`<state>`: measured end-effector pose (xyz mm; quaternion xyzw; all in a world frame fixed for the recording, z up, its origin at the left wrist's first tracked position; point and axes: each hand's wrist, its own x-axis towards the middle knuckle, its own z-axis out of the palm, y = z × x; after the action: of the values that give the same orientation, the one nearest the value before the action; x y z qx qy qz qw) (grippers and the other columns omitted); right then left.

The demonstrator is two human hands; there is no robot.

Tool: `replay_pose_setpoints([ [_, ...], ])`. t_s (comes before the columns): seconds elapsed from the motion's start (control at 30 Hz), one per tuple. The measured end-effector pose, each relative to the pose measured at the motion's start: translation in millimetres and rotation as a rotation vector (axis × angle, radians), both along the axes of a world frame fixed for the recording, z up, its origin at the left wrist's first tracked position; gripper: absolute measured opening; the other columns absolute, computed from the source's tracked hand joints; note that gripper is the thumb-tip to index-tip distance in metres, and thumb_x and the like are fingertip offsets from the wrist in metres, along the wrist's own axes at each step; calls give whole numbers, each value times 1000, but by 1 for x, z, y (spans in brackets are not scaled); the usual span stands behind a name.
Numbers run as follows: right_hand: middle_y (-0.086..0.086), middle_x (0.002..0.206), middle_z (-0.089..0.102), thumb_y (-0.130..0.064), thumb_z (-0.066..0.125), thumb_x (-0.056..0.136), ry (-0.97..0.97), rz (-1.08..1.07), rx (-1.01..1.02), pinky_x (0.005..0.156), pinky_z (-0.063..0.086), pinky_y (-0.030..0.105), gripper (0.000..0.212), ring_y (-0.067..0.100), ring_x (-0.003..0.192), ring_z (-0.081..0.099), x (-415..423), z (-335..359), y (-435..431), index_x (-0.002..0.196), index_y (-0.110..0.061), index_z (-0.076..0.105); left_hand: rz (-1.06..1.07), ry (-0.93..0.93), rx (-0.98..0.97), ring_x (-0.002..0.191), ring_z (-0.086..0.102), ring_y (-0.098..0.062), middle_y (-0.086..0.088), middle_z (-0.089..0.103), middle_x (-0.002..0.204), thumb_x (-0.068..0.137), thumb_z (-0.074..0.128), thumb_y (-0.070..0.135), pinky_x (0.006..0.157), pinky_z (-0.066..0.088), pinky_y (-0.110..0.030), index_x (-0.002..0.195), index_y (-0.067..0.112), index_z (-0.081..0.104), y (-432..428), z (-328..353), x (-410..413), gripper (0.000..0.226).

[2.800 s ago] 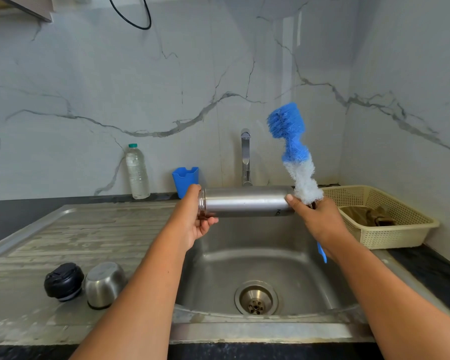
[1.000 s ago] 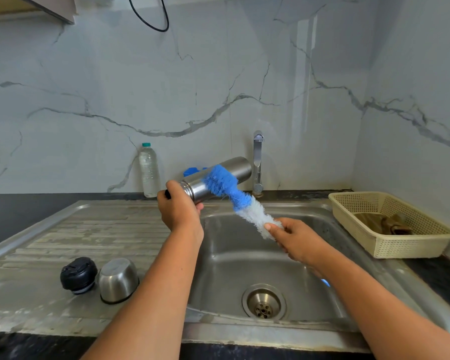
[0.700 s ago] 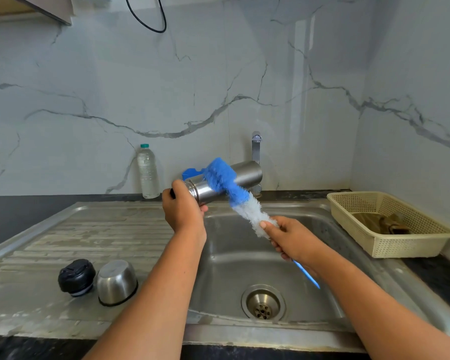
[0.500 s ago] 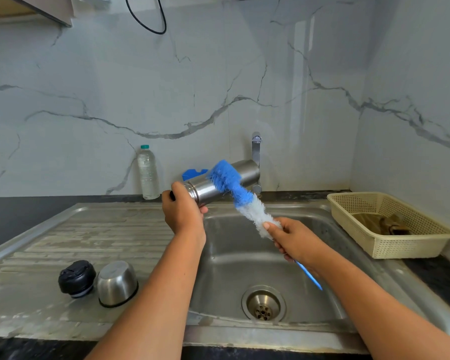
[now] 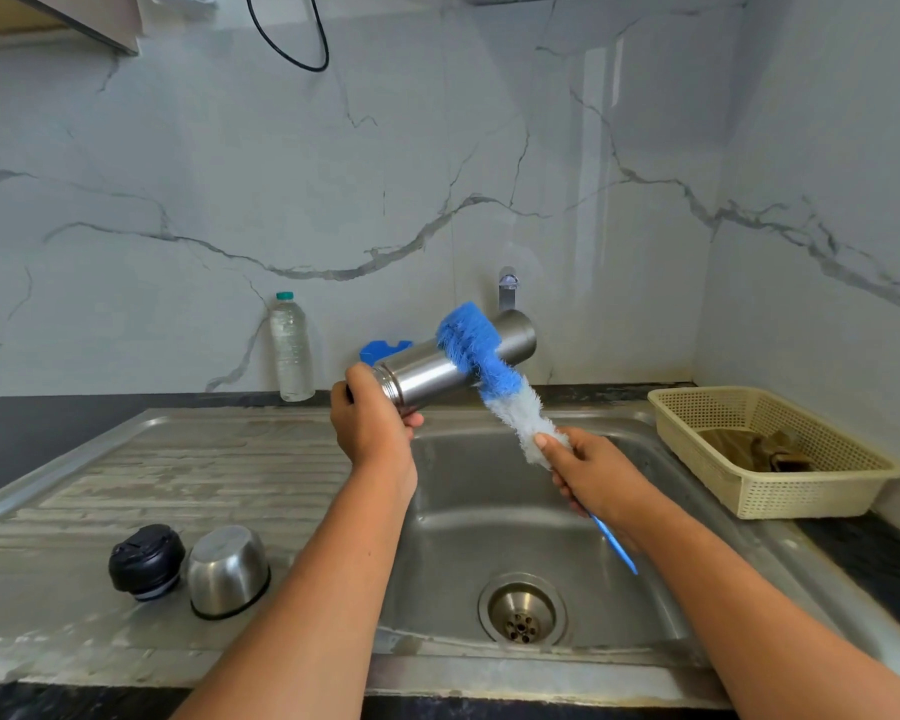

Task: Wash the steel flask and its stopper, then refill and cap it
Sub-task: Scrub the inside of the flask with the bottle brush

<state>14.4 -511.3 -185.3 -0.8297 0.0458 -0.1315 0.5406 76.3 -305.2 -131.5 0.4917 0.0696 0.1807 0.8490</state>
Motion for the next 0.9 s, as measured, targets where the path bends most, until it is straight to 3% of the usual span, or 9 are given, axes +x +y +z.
replay_pose_setpoints([
  [0.17,-1,70,59,-47,55,102,23,-16,-56,66,49,34,28,14,66,53,-3,-3,-18,97,-21,66,36,28,-48,61,62,-24,-16,74,101,92,46,37,37,38,-23,112,9,63,14,0,9,39],
  [0.37,0,72,60,-47,53,102,-42,-68,9,68,51,35,24,15,67,55,3,-2,-12,104,-26,65,-38,-9,20,48,56,-20,-14,72,89,96,44,32,37,37,-23,108,9,63,0,-1,1,32],
  [0.57,1,70,56,-42,55,103,10,-29,37,67,47,33,28,15,64,50,-2,-4,-23,100,-17,66,11,-5,-1,52,57,-21,-16,71,90,94,46,32,36,38,-23,106,10,63,11,0,5,30],
  [0.77,4,72,55,-41,53,104,-46,-81,108,65,45,33,22,17,64,49,1,2,-18,103,-22,63,-52,-59,112,46,53,-20,-11,66,80,95,45,29,37,34,-23,94,13,58,-3,-1,-1,21],
  [0.9,3,74,58,-44,54,103,7,-56,99,65,48,31,25,15,66,52,-1,-2,-24,107,-22,64,9,-47,88,59,60,-22,-10,68,88,94,47,31,39,40,-25,97,14,61,2,-1,0,23],
])
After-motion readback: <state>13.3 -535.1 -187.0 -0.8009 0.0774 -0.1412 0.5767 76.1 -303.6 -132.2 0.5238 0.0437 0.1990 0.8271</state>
